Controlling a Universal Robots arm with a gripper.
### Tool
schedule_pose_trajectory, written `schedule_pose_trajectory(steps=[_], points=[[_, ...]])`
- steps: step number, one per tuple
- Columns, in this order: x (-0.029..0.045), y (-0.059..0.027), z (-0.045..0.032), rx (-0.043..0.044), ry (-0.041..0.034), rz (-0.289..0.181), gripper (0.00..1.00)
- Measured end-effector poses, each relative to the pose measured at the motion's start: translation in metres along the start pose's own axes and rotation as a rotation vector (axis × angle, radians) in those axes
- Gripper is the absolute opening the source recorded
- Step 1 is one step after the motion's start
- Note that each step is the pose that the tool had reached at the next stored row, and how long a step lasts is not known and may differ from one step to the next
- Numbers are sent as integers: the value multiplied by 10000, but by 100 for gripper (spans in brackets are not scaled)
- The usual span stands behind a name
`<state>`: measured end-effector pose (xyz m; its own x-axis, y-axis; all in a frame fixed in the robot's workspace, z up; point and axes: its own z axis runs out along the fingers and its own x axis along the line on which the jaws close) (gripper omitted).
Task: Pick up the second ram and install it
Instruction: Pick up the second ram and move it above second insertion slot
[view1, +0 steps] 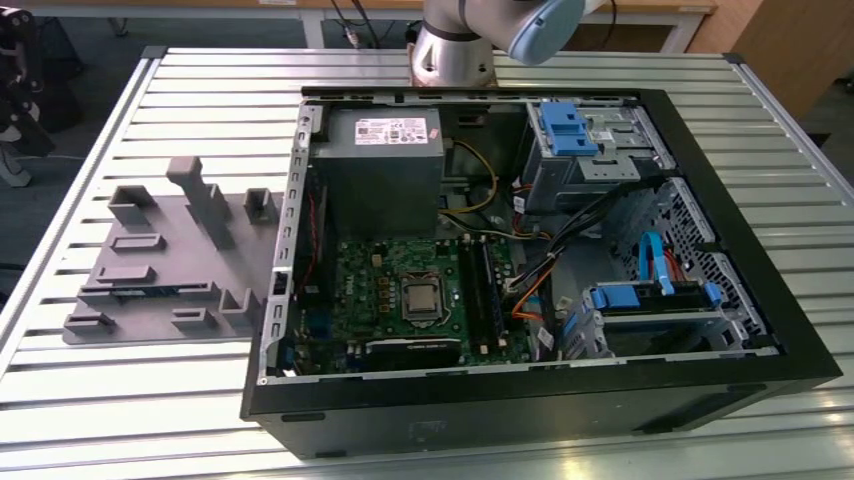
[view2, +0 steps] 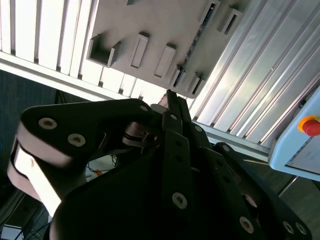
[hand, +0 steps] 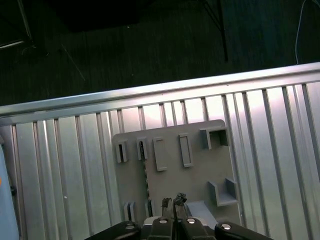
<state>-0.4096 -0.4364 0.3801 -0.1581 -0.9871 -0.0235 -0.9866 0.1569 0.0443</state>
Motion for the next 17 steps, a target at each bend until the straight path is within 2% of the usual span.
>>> schedule_pose_trajectory(steps=[1,2,3,6,7,8,9,12,17], points=[[0,0,0,0,0,0,15],[0,-1,0,0,1,0,15],[0,-1,0,-1,0,0,11],[0,-2,0,-1,1,0,11],[0,-2,0,-1,0,0,12],[0,-3,0,0,0,0,17],[0,-3,0,0,0,0,17],[-1,-4,0,0,0,0,36],[0,-5,7,28,1,-142,36]])
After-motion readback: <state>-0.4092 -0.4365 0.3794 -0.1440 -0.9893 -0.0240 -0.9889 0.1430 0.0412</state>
